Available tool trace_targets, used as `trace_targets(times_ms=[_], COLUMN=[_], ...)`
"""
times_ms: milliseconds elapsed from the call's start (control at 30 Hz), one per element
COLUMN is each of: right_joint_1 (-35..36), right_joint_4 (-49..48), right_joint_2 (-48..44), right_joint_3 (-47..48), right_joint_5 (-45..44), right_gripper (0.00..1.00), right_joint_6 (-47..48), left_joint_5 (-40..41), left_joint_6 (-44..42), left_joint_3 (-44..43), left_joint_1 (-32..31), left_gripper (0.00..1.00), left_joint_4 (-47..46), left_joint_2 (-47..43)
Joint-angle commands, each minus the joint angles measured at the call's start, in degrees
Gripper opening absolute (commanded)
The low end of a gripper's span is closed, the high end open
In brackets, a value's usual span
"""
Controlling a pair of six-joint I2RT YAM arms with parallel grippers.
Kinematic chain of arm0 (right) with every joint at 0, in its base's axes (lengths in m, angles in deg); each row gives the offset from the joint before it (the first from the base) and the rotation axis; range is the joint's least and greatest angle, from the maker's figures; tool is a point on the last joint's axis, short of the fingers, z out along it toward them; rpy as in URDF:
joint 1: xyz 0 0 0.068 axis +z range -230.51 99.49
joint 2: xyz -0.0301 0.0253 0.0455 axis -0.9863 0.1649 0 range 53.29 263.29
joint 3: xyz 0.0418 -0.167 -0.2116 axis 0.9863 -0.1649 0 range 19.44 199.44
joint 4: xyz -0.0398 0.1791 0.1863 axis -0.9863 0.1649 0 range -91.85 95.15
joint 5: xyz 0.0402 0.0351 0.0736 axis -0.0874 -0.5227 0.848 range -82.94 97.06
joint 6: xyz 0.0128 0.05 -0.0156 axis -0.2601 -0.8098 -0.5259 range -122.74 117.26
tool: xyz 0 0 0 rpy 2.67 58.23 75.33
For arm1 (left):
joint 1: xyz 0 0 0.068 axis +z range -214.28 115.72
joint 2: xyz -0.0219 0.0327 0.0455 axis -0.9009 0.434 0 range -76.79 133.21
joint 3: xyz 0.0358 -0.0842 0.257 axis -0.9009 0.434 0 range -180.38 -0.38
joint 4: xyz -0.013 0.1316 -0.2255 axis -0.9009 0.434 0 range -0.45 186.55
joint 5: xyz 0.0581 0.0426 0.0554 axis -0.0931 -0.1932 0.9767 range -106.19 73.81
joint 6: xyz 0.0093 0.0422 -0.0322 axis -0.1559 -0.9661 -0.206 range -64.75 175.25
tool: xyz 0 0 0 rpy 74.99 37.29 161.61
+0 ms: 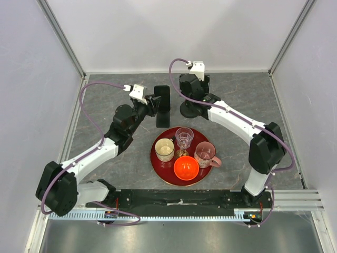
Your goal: Place the phone on the phone stand
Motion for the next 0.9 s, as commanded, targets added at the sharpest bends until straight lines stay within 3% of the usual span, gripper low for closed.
trace_targets(times_ms=[0,33,167,300,500,700,833,867], right_joint_1=[1.8,2.0,2.2,2.4,2.8,3.4,3.5,3.4], right_joint_4=[-1.3,-0.5,3.8,8.7,13.3,25.8,25.1,26.2], right_joint_2=[-0.4,-0.5,-1.8,-6.3,-23.3,-39.8,-52.6,-54.3], right_joint_3=[5.7,6.8,9.4,9.1,1.2,1.3,0.3,1.7], right_joint_5=[-1.7,-1.9,-1.6,-0.7,-4.1,2.1,3.1,5.6], right_gripper=[0.85,0.98,0.98,0.98,0.98,0.98,0.98,0.98], right_joint_6=[-2.5,-2.7,-3.0,-2.7,0.2,1.2,3.1,4.8], left_joint_5=[1.8,1.7,1.1,-0.6,-5.5,-12.4,-14.2,-13.9], left_joint_6=[2.4,3.2,6.7,9.0,15.4,22.9,24.5,24.6], left_joint_3=[0.0,-0.1,0.1,-1.9,-3.7,-7.8,-15.4,-20.0], left_joint_1=[0.7,0.9,2.5,2.9,2.9,2.9,2.9,2.9], left_gripper=[0.43,0.43,0.44,0.45,0.50,0.55,0.59,0.66], left_joint_4=[0.8,1.4,4.2,12.8,22.6,27.9,32.3,36.2], left_joint_2=[-2.7,-3.2,-7.9,-15.4,-25.4,-38.2,-42.5,-42.4])
